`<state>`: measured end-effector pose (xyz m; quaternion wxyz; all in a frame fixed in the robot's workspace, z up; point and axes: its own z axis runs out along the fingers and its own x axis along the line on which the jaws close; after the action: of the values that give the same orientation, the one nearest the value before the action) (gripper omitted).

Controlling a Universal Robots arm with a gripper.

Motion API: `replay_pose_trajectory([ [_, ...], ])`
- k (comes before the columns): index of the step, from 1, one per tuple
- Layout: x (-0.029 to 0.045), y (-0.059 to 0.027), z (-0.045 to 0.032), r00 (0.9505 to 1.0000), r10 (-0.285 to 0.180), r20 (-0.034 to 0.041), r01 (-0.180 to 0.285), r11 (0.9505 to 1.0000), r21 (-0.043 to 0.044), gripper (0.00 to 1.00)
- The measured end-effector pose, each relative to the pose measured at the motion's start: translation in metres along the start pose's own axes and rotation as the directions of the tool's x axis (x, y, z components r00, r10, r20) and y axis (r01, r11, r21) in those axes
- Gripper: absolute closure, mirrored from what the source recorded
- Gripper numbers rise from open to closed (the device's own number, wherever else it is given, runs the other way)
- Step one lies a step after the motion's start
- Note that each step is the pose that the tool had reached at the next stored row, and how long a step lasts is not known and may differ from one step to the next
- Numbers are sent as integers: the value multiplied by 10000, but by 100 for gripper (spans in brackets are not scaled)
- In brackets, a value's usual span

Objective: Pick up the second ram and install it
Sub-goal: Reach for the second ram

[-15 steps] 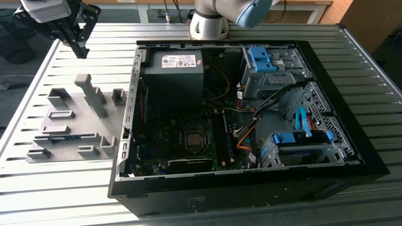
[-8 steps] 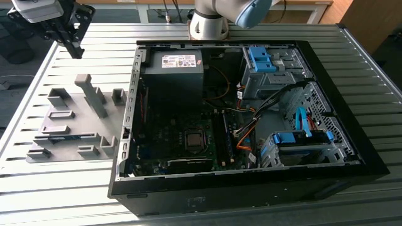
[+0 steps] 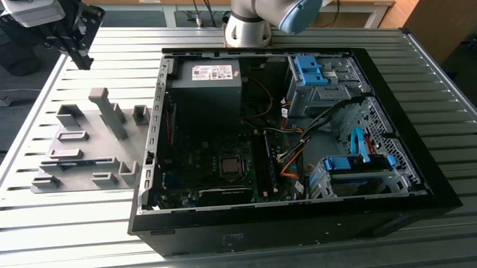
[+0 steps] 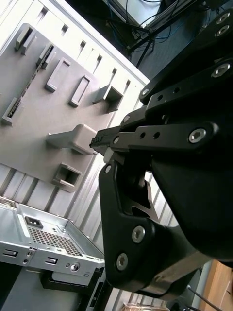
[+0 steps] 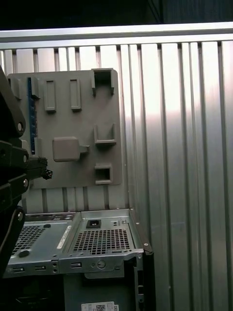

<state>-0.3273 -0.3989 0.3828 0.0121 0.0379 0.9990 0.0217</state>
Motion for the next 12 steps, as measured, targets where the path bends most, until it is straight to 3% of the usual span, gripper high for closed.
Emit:
replay_pose_trajectory([
  [12, 147, -11, -3, 10000, 1, 0, -1, 10000, 0, 89],
])
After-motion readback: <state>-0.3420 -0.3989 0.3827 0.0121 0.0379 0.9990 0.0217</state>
